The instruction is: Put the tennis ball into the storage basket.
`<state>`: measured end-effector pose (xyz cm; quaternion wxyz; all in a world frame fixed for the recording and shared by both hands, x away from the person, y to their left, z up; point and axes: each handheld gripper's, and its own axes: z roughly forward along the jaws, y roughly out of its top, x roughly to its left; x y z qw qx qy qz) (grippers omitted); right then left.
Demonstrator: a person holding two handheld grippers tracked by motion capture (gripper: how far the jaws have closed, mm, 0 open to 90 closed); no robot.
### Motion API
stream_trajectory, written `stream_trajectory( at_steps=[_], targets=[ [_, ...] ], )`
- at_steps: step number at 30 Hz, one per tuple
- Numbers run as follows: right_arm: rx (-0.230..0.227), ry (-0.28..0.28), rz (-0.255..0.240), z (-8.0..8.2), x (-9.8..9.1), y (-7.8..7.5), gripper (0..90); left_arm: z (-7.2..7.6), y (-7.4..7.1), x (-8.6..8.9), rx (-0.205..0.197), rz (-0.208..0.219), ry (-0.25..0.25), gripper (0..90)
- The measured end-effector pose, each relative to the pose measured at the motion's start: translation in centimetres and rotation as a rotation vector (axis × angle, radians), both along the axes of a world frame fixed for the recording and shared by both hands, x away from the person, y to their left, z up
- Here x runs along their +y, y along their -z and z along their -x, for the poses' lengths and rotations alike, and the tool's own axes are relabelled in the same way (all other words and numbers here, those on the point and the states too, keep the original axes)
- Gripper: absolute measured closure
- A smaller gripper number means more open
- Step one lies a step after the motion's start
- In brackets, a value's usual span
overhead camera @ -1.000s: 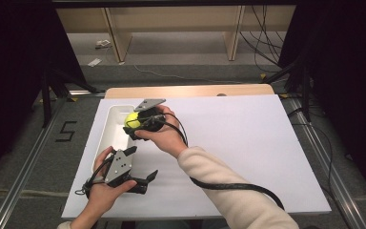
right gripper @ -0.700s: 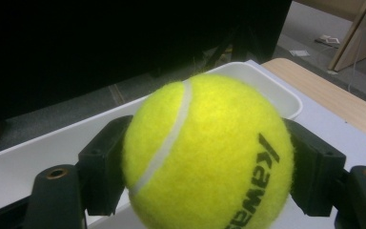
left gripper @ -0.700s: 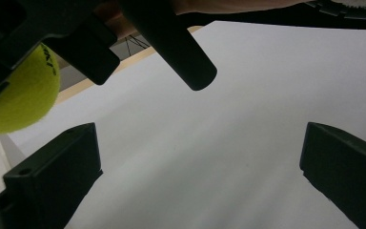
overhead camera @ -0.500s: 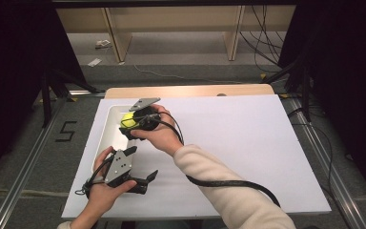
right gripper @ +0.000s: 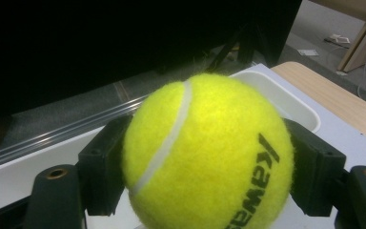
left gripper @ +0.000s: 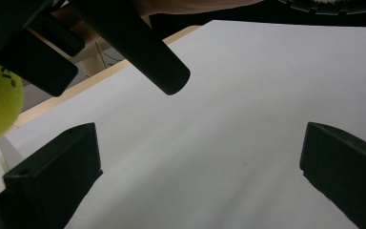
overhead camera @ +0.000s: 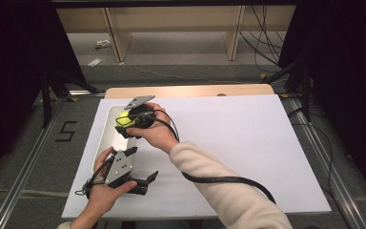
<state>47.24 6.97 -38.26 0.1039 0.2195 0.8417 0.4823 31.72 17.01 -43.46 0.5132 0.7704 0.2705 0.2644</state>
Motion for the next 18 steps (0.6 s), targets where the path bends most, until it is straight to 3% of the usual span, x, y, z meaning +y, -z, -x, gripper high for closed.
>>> stream_trajectory(
  at_steps=[18],
  targets=[
    [0.013,-0.01,0.009,-0.37,0.99,0.6,27.1,0.0,0.05,-0.07,-0.001,-0.006,0.003,0.0]
  ],
)
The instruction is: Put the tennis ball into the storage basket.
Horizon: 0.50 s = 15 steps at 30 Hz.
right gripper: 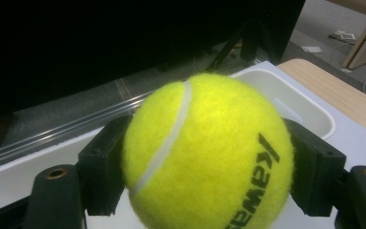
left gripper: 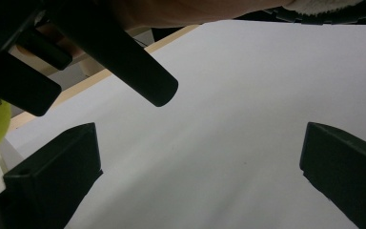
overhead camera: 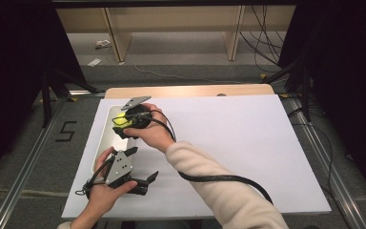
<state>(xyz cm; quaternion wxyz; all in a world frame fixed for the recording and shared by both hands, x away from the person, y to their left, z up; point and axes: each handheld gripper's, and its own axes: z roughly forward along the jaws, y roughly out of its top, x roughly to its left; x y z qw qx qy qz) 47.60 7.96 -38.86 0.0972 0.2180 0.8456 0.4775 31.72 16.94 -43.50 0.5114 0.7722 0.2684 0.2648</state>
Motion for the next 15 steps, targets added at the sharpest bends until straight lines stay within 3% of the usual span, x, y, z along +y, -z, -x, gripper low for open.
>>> stream_trajectory(
  at_steps=[15],
  targets=[
    [0.011,-0.008,0.005,-0.06,0.61,0.2,27.1,0.03,0.0,-0.07,0.0,0.0,0.003,0.0]
  ],
)
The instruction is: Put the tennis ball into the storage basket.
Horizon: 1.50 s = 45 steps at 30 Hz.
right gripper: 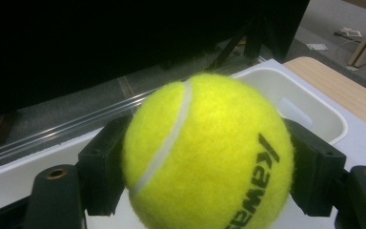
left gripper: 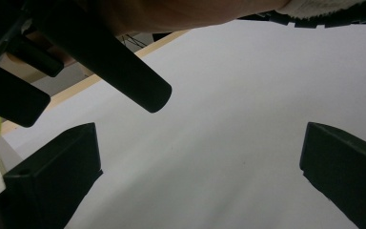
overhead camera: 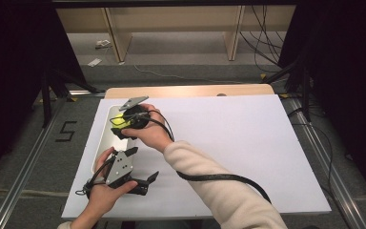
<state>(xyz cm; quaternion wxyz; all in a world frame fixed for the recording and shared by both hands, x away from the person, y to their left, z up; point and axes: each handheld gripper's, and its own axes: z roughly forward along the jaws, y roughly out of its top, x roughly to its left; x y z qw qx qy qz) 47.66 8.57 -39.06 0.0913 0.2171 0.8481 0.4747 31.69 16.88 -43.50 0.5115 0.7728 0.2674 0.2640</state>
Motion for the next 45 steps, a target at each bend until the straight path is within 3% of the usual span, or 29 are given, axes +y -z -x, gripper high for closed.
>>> stream_trajectory(
  at_steps=[45],
  targets=[
    [0.039,-0.053,0.056,-0.5,2.9,0.9,26.7,0.0,0.0,0.0,0.006,-0.002,0.004,0.0]
  ],
)
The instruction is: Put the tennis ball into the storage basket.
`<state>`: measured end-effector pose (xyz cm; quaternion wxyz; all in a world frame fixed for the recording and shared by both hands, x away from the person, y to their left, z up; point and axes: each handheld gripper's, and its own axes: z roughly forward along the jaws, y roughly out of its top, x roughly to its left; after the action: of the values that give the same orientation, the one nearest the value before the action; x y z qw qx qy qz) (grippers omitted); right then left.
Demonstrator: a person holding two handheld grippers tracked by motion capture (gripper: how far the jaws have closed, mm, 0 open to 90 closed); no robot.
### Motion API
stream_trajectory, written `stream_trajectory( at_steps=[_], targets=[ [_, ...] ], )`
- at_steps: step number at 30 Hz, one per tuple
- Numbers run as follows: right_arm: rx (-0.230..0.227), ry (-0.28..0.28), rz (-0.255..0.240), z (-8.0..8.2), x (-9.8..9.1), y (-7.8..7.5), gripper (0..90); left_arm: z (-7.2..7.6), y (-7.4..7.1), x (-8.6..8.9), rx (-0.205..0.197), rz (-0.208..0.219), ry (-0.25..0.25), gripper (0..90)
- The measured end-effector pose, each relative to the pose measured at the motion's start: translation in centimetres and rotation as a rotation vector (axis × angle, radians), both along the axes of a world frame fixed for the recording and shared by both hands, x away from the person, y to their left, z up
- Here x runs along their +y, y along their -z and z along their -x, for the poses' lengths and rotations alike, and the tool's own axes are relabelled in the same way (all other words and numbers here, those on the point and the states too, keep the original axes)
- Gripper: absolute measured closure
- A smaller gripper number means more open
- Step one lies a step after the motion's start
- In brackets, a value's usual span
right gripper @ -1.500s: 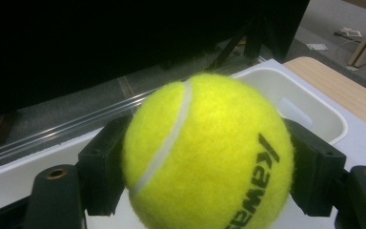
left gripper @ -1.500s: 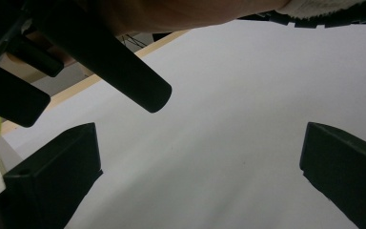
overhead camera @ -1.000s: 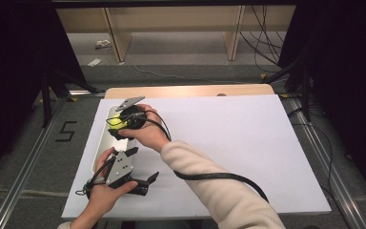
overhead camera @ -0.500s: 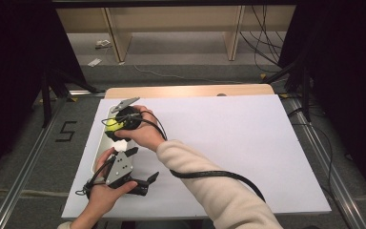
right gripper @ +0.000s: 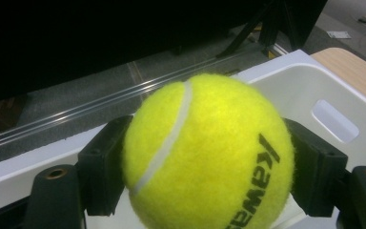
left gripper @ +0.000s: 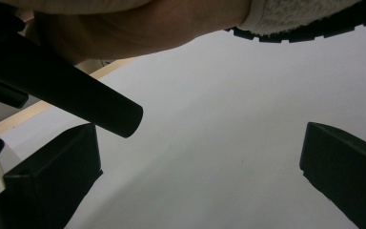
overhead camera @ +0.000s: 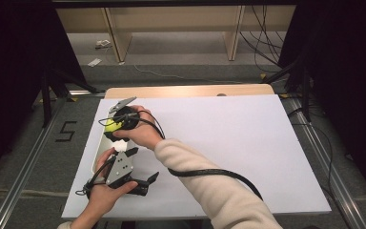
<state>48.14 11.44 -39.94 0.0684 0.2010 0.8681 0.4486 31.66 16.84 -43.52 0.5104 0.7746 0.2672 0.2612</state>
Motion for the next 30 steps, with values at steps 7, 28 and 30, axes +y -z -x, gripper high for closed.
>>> stream_trajectory(
  at_steps=[7,28,30],
  targets=[
    [0.014,-0.006,0.011,-0.1,0.1,0.3,26.4,0.0,0.0,0.0,0.001,0.0,0.0,0.0],
    [0.015,-0.016,0.037,-0.2,0.6,1.0,25.5,0.0,0.0,0.0,0.0,-0.005,0.002,0.0],
    [0.017,-0.014,0.04,-0.2,0.7,1.1,25.4,0.0,0.0,0.0,0.002,-0.004,0.002,0.0]
  ],
)
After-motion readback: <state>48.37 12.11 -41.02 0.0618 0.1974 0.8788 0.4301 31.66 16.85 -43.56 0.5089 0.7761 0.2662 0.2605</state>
